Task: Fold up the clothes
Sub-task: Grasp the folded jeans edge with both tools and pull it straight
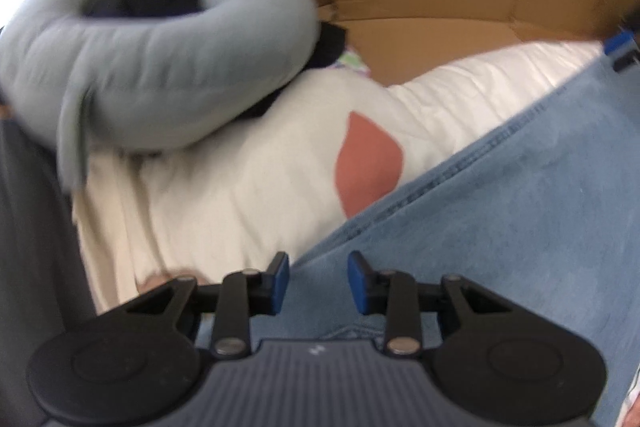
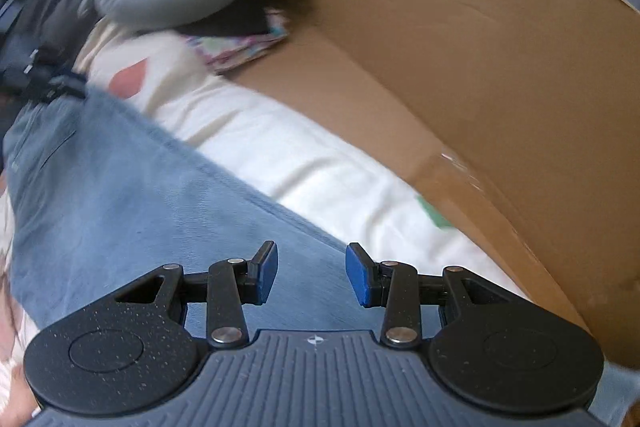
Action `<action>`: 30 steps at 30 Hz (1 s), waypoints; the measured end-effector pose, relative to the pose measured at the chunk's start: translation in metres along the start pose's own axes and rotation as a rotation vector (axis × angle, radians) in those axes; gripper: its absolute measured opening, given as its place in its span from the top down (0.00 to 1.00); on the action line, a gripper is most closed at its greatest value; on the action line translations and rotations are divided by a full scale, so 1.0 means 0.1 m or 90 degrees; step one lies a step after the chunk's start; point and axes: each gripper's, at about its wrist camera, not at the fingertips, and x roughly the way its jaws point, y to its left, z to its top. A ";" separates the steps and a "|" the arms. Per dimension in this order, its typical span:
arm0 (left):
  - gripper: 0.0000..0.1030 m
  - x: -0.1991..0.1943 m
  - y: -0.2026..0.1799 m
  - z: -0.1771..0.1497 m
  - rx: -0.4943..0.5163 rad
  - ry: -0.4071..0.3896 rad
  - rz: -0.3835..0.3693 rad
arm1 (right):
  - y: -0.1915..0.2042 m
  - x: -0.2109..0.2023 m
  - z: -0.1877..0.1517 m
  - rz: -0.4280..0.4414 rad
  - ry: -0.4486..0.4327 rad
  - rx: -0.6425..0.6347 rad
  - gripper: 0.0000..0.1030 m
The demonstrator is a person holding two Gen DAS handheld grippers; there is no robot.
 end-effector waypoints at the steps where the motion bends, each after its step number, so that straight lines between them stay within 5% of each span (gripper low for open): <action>1: 0.66 0.00 -0.02 0.03 0.013 -0.004 -0.008 | 0.07 0.03 0.04 0.006 0.002 -0.016 0.57; 13: 0.74 0.24 -0.34 0.29 0.138 0.017 -0.091 | 0.65 0.49 0.40 0.051 0.035 -0.193 0.58; 16: 0.79 0.32 -0.39 0.32 0.166 0.037 -0.089 | 0.74 0.63 0.48 0.058 0.049 -0.226 0.60; 19: 0.80 0.38 -0.38 0.35 0.175 0.057 -0.093 | 0.82 0.78 0.53 0.064 0.075 -0.265 0.72; 30: 0.87 0.40 -0.51 0.32 0.259 0.075 -0.083 | 0.92 1.06 0.58 0.057 0.157 -0.374 0.73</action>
